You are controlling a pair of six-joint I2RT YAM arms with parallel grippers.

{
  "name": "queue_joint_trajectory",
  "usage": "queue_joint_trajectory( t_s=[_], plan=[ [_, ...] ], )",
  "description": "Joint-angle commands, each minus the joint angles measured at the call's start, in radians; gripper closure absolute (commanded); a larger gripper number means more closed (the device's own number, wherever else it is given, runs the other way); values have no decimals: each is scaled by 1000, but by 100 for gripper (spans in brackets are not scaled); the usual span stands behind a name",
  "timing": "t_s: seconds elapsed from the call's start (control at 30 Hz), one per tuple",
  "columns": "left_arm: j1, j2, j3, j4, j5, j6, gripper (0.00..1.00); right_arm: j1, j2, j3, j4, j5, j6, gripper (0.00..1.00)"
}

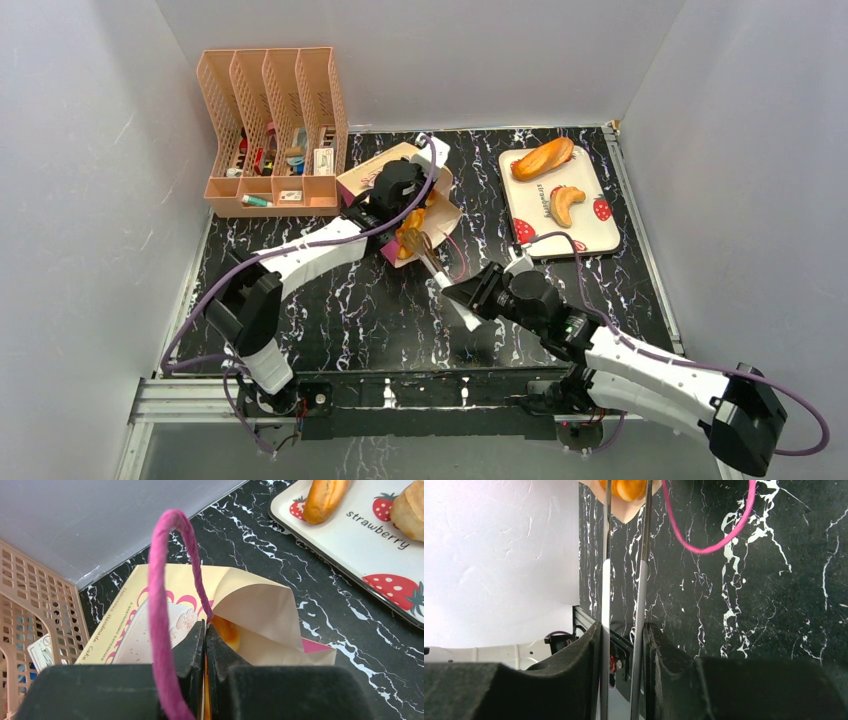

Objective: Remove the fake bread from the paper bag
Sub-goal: Take out the fake bread from the paper bag.

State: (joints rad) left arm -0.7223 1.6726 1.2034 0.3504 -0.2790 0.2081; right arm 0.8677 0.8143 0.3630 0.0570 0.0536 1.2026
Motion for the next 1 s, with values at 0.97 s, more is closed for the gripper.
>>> queue_joint_trajectory(
  t_s=[0.97],
  plan=[
    [6, 10, 48, -40, 17, -52, 100, -6, 23, 95, 1, 29, -111, 100]
  ],
)
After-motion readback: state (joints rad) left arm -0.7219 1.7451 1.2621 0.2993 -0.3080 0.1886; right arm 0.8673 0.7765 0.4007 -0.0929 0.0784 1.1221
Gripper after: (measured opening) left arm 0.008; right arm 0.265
